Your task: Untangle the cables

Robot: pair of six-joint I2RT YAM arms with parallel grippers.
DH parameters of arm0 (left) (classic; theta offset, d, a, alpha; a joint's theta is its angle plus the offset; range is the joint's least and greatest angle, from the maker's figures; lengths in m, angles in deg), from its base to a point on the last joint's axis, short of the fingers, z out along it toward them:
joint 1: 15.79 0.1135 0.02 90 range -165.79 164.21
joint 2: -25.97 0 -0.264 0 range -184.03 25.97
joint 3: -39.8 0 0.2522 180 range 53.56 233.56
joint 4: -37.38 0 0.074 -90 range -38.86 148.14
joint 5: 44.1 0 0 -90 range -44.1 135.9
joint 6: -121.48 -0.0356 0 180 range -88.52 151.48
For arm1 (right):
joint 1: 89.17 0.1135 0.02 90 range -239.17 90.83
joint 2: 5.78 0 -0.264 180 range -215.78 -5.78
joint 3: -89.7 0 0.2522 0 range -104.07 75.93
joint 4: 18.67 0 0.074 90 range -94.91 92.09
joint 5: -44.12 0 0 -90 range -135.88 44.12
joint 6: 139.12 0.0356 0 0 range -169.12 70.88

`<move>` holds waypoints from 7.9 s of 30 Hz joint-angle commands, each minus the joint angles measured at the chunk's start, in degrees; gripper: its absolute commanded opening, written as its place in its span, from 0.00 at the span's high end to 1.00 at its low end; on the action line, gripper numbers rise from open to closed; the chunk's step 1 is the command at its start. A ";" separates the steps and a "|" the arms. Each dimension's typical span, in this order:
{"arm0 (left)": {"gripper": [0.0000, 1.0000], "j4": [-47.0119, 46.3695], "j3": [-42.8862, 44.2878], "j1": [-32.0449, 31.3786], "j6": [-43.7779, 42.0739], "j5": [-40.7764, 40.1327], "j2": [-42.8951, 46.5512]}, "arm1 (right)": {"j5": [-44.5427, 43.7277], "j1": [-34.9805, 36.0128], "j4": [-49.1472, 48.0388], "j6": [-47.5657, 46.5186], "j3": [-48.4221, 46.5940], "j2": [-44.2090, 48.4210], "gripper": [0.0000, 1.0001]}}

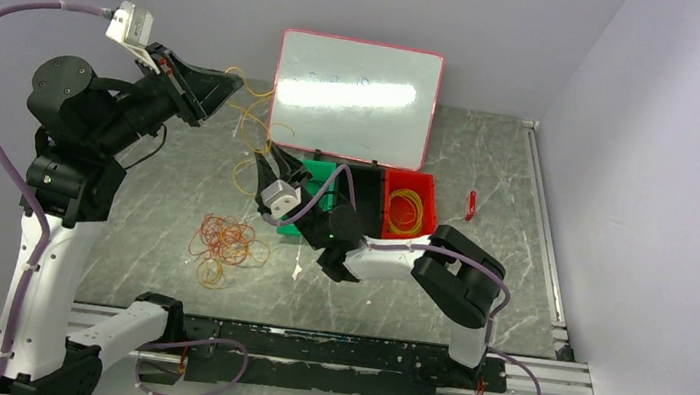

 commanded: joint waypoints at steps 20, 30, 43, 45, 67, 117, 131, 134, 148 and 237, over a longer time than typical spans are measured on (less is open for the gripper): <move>0.93 -1.69 -0.75 -0.51 1.02 -0.96 1.14 | 0.41 -0.08 -4.26 -0.87 -1.85 1.88 0.66; 0.93 -1.98 -1.20 -0.46 1.24 -0.88 1.18 | 0.41 -0.01 -3.85 -0.71 -2.53 1.41 0.84; 0.93 2.58 -1.21 -0.51 -0.58 -8.26 1.25 | -0.67 -0.09 -3.95 1.34 -0.15 4.42 1.00; 0.91 4.59 -0.76 -0.51 -1.76 -11.69 0.80 | -0.72 -0.05 -3.05 2.67 3.50 6.80 1.00; 0.32 6.37 -11.92 -0.37 -6.60 -12.87 0.17 | 0.64 -16.84 85.53 44.17 -8.70 34.23 1.00; 0.30 8.39 -19.89 -0.42 -11.47 -10.18 2.36 | 4.46 -45.87 110.17 51.88 -4.73 28.31 1.00; 0.30 7.06 -20.15 -0.42 -10.25 -8.62 1.49 | -10.14 -46.45 104.48 49.65 -5.58 21.32 0.99; 0.30 6.92 -20.35 -0.42 -10.47 -8.84 1.36 | -11.84 -45.76 103.02 49.44 -5.51 20.69 1.00; 0.30 8.42 -20.50 -0.42 -11.35 -10.34 1.73 | -10.81 -32.56 104.99 50.26 -7.87 15.08 1.00; 0.30 10.60 -23.27 -0.37 -11.98 -11.54 2.27 | -1.72 -41.93 99.70 54.48 -3.33 16.65 0.83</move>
